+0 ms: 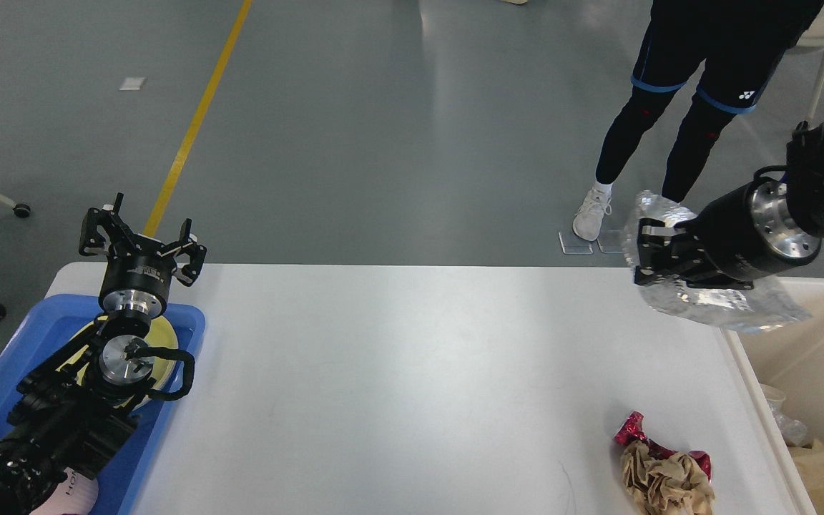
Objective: Tidy desktop
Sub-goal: 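Carry the foil tray over the white bin and release it, then raise the right gripper from the bin and move it toward the beige wad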
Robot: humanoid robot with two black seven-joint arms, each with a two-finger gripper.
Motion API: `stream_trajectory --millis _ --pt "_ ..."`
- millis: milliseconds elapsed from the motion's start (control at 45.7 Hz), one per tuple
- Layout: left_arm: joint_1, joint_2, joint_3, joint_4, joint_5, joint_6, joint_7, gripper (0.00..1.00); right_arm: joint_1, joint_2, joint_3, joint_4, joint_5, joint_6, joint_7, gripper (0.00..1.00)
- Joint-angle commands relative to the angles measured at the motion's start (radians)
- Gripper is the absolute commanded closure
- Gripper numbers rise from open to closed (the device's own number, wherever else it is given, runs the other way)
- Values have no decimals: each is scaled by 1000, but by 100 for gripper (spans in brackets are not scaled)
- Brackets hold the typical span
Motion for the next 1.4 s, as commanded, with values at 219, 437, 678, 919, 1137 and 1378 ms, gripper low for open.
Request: stream_trajectory --millis 219,437,678,919,1137,1378 --pt "0 -2 0 1 0 0 0 0 -709 -111 -86 -557 9 -363 0 100" --pt "0 0 0 1 0 0 0 0 -1275 -122 68 -1129 104 -463 1 100" --pt "0 0 0 0 0 0 0 0 -1619 14 406 -1489 176 -450 0 0" --pt "0 0 0 1 -2 0 0 0 -1624 33 450 -1491 175 -444 0 0" --pt "0 0 2 1 -2 0 0 0 -1546 33 441 -1487 167 -432 7 0" --pt "0 -1 2 0 -2 0 0 0 -1213 -16 382 -1446 112 -173 20 0"
